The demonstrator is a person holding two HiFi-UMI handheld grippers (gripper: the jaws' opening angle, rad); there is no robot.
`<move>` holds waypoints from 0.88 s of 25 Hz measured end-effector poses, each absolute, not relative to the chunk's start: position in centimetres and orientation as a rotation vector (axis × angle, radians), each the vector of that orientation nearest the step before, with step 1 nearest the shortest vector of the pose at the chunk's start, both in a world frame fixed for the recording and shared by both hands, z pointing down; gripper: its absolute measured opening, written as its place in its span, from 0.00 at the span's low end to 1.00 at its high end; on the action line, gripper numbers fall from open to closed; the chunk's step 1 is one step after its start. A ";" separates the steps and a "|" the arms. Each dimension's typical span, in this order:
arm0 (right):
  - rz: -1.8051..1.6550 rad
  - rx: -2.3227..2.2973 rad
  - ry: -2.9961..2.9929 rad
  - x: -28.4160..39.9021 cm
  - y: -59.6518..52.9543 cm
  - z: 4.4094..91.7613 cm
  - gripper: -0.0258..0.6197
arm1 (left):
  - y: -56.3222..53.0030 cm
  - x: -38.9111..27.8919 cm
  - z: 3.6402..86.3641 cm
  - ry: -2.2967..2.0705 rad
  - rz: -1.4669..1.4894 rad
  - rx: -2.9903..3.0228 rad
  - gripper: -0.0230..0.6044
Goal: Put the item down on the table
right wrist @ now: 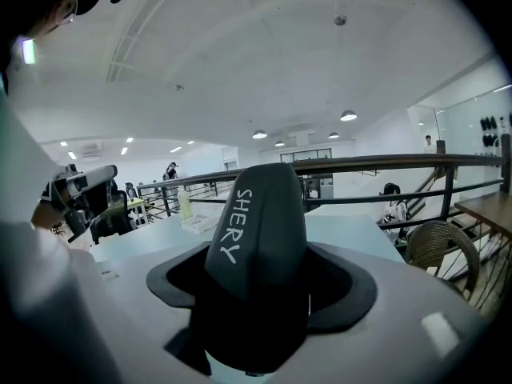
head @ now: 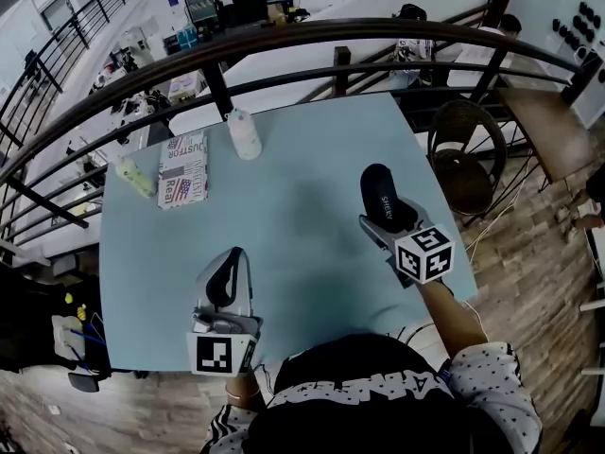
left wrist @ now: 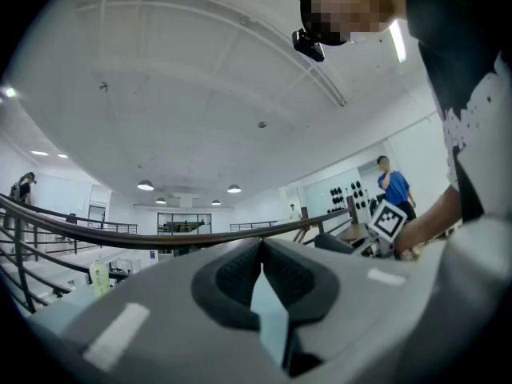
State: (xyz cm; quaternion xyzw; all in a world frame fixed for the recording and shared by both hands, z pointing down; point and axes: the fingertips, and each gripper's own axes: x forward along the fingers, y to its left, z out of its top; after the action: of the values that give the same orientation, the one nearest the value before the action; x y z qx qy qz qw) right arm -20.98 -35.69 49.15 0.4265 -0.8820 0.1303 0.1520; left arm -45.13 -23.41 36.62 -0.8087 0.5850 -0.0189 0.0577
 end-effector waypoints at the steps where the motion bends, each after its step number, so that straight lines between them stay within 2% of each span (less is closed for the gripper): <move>1: 0.382 1.222 -2.523 -21.0 -35.9 49.6 0.59 | -23.6 -45.3 36.7 1.774 -0.059 -2.452 0.04; 22: 0.508 1.177 -2.360 -20.6 -39.5 57.2 0.59 | -27.1 -46.1 39.2 1.809 -0.128 -2.486 0.04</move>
State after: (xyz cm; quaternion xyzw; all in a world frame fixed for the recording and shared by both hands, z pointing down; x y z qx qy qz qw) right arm -20.65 -39.54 57.20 0.4269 -0.8560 0.1841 0.2262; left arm -46.13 -27.09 39.22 -0.8075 0.5875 -0.0417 0.0320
